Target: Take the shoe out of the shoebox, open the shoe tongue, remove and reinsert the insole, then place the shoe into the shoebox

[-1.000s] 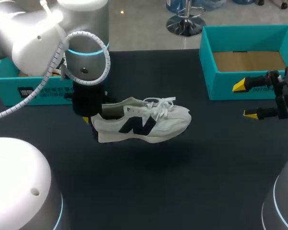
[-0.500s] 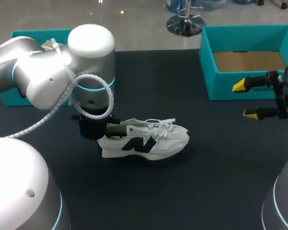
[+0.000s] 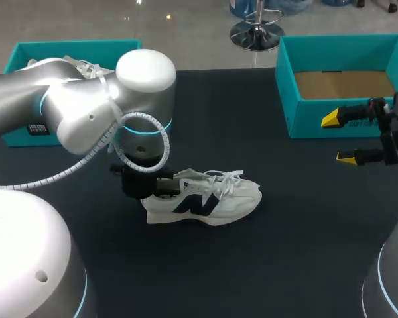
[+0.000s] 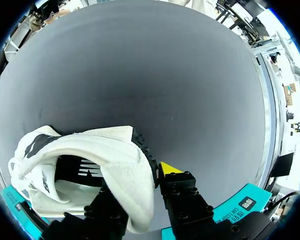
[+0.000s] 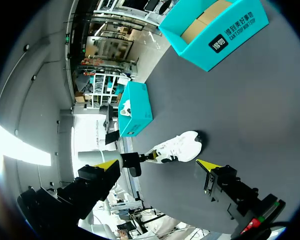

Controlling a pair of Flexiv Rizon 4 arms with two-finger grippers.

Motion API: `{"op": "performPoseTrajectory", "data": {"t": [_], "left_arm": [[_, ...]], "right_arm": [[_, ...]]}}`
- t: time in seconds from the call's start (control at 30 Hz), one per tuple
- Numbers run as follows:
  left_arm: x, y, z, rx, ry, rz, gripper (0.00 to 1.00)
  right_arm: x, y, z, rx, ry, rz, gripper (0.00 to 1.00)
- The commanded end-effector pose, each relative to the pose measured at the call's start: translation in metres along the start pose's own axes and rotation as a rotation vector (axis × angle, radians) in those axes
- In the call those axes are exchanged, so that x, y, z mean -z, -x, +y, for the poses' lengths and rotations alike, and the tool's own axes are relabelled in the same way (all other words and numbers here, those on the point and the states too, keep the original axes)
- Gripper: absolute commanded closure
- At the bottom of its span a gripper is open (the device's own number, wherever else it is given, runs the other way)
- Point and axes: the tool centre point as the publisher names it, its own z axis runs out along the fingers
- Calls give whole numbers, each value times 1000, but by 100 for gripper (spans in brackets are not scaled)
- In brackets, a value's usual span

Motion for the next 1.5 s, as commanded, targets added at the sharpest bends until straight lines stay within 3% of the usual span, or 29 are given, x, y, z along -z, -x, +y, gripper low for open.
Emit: {"op": "performPoseTrajectory", "data": {"t": [0.03, 0.23, 0.43, 0.53, 0.97, 1.07, 1.2, 1.3, 1.43, 1.5], "left_arm": [[6, -1, -6, 1, -1, 0, 0], [38, -11, -13, 138, -66, -98, 0], [68, -30, -14, 454, -174, -205, 0], [80, -38, -17, 439, -221, -246, 0], [80, -38, -17, 439, -221, -246, 0], [76, -52, -16, 691, -435, -413, 0], [79, -66, -13, 925, -580, -611, 0], [83, -72, -11, 1033, -647, -755, 0], [89, -75, -17, 1105, -748, -926, 0], [91, -74, -22, 1124, -838, -981, 0]], "right_arm": [[0, 0, -1, -1, 3, -3, 0], [0, 0, -1, -1, 3, -3, 0], [0, 0, -1, -1, 3, -3, 0], [0, 0, -1, -1, 3, -3, 0], [0, 0, -1, -1, 3, -3, 0], [0, 0, -1, -1, 3, -3, 0], [0, 0, -1, -1, 3, -3, 0], [0, 0, -1, -1, 3, -3, 0], [0, 0, -1, -1, 3, -3, 0], [0, 0, -1, -1, 3, -3, 0]]}}
